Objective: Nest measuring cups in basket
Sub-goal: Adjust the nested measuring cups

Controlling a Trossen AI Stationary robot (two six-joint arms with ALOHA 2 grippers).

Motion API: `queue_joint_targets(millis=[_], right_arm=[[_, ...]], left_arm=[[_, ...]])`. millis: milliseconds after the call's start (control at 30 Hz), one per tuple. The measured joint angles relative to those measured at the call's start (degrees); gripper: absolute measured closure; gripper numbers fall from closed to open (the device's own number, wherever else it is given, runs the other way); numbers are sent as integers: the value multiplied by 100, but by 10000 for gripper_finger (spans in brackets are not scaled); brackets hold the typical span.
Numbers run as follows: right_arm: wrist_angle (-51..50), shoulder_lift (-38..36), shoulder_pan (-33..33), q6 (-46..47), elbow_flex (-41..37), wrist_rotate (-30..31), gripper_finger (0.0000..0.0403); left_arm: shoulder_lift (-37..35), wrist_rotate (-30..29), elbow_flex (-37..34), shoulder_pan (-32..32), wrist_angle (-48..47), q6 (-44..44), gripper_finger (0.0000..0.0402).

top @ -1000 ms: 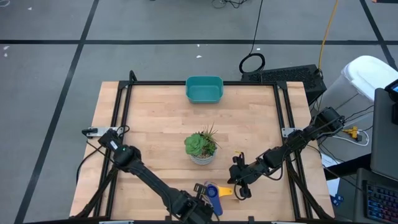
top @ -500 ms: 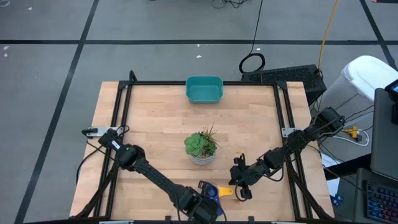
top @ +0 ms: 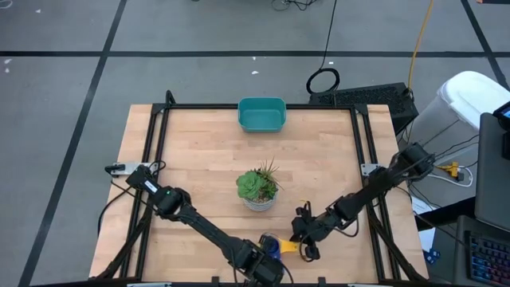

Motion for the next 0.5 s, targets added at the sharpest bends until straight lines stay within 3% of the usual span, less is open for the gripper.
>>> queue_joint_targets(millis=[233,500], right_arm=[[163,891,0,-76,442,-370,403],[120,922,4,-164,717,-548,403]], left_arm=[[0,-2,0,105,144,84,392],[0,2,-2,116,319,79,392]])
